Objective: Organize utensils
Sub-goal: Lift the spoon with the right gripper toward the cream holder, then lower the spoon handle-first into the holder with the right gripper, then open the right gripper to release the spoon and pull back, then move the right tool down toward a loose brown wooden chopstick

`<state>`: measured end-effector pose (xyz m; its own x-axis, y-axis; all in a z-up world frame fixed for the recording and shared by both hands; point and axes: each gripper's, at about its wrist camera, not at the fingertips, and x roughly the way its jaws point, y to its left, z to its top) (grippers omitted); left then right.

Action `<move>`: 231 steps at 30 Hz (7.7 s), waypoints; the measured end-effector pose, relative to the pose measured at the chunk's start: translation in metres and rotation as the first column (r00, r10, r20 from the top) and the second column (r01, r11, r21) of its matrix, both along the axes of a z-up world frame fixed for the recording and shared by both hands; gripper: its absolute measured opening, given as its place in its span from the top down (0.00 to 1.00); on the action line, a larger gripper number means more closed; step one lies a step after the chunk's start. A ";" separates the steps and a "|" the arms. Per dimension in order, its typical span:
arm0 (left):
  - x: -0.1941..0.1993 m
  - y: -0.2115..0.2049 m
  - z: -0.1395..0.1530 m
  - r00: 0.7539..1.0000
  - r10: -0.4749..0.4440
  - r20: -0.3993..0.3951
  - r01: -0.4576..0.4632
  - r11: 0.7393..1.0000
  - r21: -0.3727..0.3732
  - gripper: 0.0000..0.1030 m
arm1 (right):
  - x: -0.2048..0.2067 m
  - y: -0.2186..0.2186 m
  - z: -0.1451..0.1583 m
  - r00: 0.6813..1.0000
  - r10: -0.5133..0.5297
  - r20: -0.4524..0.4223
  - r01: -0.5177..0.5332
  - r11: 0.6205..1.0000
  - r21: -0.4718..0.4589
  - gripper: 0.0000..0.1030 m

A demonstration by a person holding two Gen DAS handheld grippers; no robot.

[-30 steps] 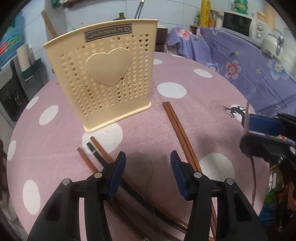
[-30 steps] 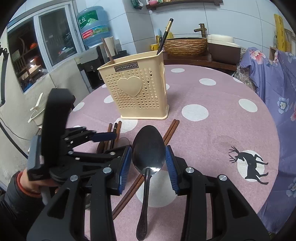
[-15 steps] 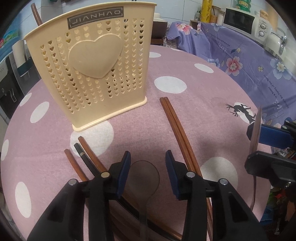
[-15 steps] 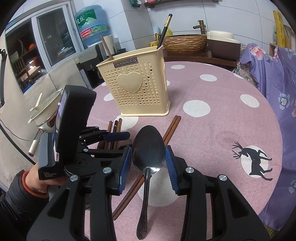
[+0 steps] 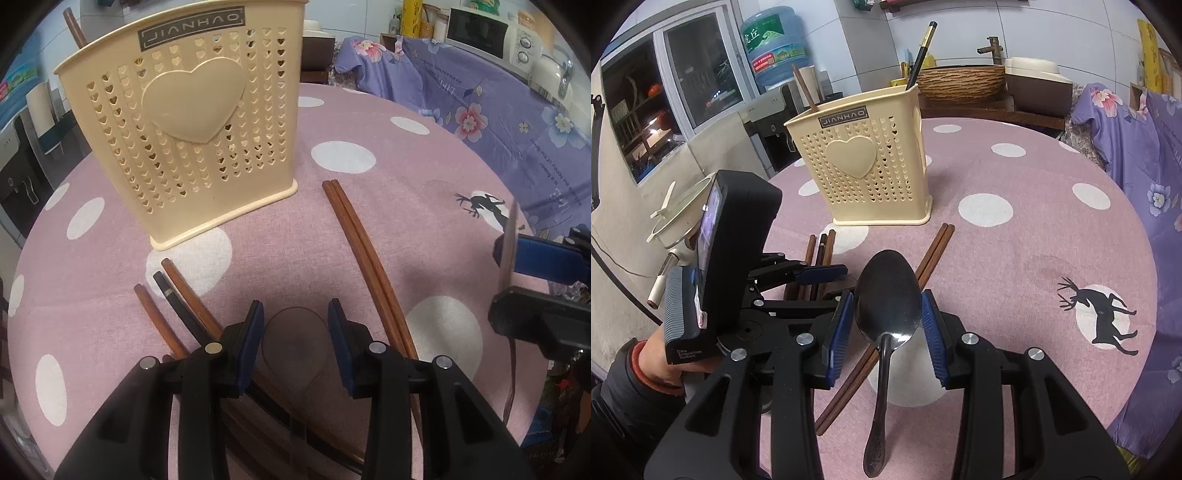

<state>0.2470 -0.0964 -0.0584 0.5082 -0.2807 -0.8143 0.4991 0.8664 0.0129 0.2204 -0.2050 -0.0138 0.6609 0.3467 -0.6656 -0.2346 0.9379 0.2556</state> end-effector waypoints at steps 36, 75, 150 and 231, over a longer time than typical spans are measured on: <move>-0.016 0.022 0.101 0.970 0.112 0.214 -0.061 0.970 -0.234 0.67 | -0.003 -0.005 0.045 0.989 -0.012 0.148 0.006 0.999 0.039 0.63; 0.017 0.075 0.194 0.935 0.243 0.259 -0.088 0.866 -0.493 0.67 | 0.060 0.011 0.116 0.938 -0.037 0.343 0.024 0.999 0.041 0.63; -0.055 0.108 0.080 0.878 0.436 0.200 -0.351 0.868 -0.351 0.11 | -0.008 -0.006 0.028 0.964 -0.122 0.236 0.149 0.984 -0.099 0.29; -0.019 0.064 0.001 0.926 0.375 -0.036 -0.375 0.912 -0.168 0.79 | 0.099 0.000 -0.052 0.959 -0.240 -0.154 0.215 0.963 -0.162 0.79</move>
